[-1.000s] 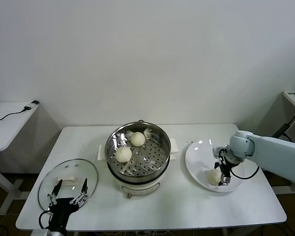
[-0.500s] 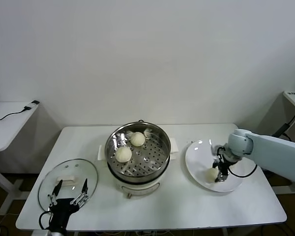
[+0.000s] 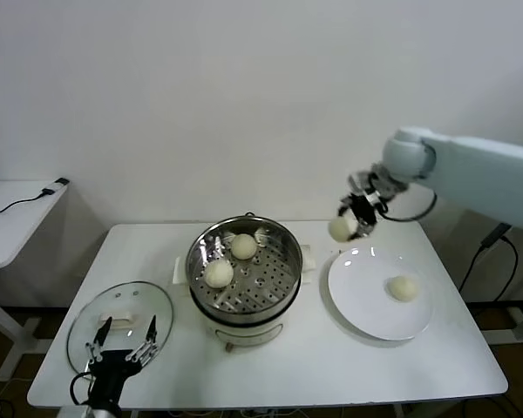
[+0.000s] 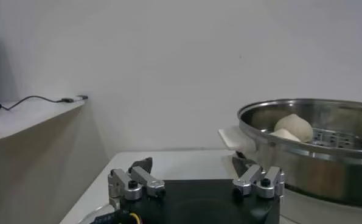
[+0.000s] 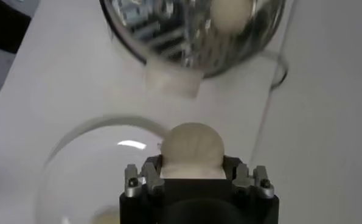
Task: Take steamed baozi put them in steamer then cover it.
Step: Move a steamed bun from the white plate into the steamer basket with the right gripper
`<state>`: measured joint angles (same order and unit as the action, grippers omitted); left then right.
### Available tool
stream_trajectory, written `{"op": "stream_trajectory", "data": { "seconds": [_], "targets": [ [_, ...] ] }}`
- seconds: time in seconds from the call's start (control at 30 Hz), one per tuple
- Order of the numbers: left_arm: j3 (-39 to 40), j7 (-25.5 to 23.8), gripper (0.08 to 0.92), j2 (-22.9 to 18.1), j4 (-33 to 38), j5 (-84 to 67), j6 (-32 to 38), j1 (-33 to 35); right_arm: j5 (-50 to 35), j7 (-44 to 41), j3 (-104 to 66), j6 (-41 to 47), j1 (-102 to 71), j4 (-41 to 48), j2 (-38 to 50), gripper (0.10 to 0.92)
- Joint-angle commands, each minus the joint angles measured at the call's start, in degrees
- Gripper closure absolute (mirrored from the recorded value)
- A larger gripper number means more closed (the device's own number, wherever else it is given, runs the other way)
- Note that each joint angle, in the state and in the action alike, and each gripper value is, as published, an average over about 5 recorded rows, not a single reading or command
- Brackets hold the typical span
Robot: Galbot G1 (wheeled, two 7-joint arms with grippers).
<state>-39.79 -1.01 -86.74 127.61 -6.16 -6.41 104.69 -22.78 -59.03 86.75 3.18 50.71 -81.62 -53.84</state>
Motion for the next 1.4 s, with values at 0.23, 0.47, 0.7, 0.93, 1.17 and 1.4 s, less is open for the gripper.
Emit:
{"op": "stream_trajectory", "data": {
  "seconds": [0.23, 0.47, 0.7, 0.93, 1.17, 1.4],
  "targets": [
    [0.09, 0.05, 0.177, -0.28, 0.00, 0.33, 0.19, 0.13, 14.55, -0.69, 1.49, -27.26, 3.68, -12.64, -23.45, 0.371],
    [-0.04, 0.18, 0.177, -0.41, 0.00, 0.16, 0.69, 0.75, 21.92, 2.02, 4.17, -27.71, -3.16, -9.27, -24.58, 0.370],
    [-0.27, 0.27, 0.177, -0.47, 0.01, -0.13, 0.81, 0.77, 27.43, 5.25, 5.21, -25.14, -8.34, -6.12, -24.90, 0.369],
    [-0.24, 0.32, 0.177, -0.60, 0.01, -0.25, 0.91, 0.74, 27.83, 6.15, 5.06, -23.65, -10.63, -3.47, -26.10, 0.369],
    [-0.22, 0.36, 0.177, -0.56, 0.01, -0.36, 1.16, 0.88, 28.97, 6.62, 5.07, -22.97, -12.13, -1.68, -26.75, 0.291],
    [-0.22, 0.34, 0.177, -0.49, 0.01, -0.30, 1.21, 0.78, 21.82, 5.20, 3.35, -23.04, -9.48, -2.11, -25.09, 0.232]
  ]
}}
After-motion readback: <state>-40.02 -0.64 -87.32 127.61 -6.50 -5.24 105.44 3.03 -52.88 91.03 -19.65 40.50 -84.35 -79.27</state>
